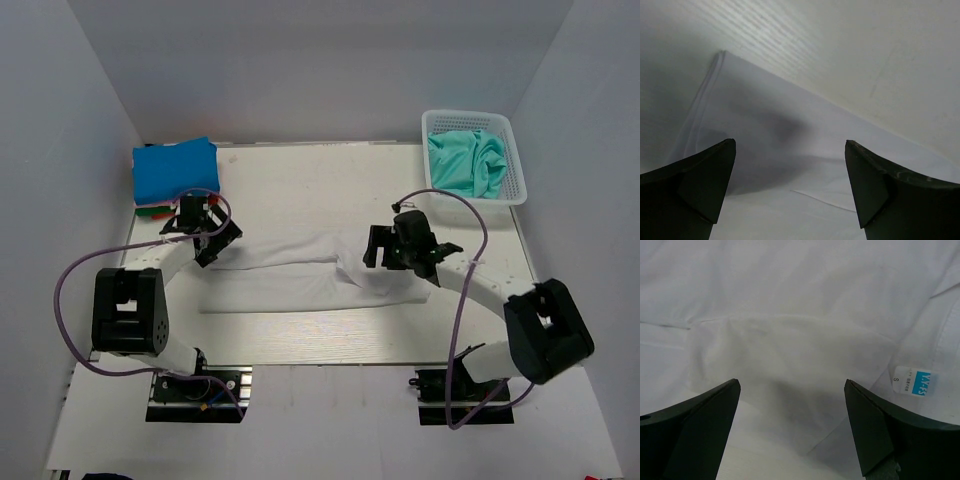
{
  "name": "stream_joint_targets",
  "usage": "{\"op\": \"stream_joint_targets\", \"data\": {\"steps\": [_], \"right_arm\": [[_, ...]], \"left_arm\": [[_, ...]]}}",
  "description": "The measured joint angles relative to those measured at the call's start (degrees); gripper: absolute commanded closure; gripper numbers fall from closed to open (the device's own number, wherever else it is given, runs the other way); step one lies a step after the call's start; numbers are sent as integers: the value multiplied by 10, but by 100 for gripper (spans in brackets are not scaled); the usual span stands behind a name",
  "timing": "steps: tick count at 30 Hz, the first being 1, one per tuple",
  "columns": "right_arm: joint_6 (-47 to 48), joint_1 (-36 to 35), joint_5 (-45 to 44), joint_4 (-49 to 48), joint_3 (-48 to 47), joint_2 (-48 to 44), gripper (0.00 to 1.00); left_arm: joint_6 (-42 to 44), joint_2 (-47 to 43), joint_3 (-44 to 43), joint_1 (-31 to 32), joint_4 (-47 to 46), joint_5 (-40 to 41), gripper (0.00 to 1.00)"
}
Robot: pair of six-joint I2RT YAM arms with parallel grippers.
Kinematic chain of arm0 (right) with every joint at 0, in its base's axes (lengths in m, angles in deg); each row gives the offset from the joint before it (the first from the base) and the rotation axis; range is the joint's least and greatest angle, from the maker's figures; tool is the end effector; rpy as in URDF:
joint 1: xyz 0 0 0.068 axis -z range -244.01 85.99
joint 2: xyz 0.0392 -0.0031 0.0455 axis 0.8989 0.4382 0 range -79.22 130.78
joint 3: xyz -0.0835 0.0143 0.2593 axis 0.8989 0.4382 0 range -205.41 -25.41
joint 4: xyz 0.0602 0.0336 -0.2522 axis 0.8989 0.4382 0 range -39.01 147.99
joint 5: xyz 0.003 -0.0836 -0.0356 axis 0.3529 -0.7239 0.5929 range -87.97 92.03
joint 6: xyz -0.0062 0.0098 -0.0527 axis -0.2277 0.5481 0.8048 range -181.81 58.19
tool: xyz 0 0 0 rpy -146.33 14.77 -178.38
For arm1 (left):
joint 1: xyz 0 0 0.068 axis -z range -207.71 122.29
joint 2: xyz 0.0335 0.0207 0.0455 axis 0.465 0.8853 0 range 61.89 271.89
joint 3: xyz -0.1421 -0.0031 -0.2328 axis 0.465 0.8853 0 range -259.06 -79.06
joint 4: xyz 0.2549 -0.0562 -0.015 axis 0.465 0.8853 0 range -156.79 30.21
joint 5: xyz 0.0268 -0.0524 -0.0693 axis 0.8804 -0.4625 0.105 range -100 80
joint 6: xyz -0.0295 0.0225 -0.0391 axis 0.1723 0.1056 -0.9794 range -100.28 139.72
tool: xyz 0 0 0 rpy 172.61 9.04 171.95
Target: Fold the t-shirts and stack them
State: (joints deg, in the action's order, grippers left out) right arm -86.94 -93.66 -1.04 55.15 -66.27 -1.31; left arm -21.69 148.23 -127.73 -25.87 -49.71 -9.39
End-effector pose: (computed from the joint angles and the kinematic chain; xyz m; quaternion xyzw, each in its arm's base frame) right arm 0.2432 0.1362 0.1996 -0.0248 0.9101 0.1682 0.3779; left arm 0.2969 -0.0092 0.1852 -0.3241 0.8963 -0.1069 0.2833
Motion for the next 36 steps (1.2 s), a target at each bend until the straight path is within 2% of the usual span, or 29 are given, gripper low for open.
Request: {"op": "stream_joint_targets", "data": {"steps": [6, 12, 15, 20, 25, 28, 33, 36], "right_arm": [[-23, 5, -34, 26, -31, 102, 10], [-24, 29, -60, 46, -170, 226, 10], [-11, 44, -66, 60, -250, 289, 10], [61, 61, -54, 68, -408, 404, 10], [159, 64, -18, 64, -494, 466, 10], [211, 63, 13, 68, -574, 523, 10], [264, 61, 79, 100, -791, 652, 10], [283, 56, 105, 99, -823, 676, 10]], "left_arm": [[0, -3, 51, 4, -6, 14, 0], [-21, -36, 83, 12, -6, 24, 0], [-32, -70, 113, 35, -2, 23, 0], [-58, -95, 136, 110, 1, 36, 0], [-98, -79, 142, 187, -29, 46, 0], [-123, -59, 130, 250, -52, 43, 0], [-169, -32, 110, 370, -73, 24, 0], [-214, -44, 112, 440, -60, 17, 0]]}}
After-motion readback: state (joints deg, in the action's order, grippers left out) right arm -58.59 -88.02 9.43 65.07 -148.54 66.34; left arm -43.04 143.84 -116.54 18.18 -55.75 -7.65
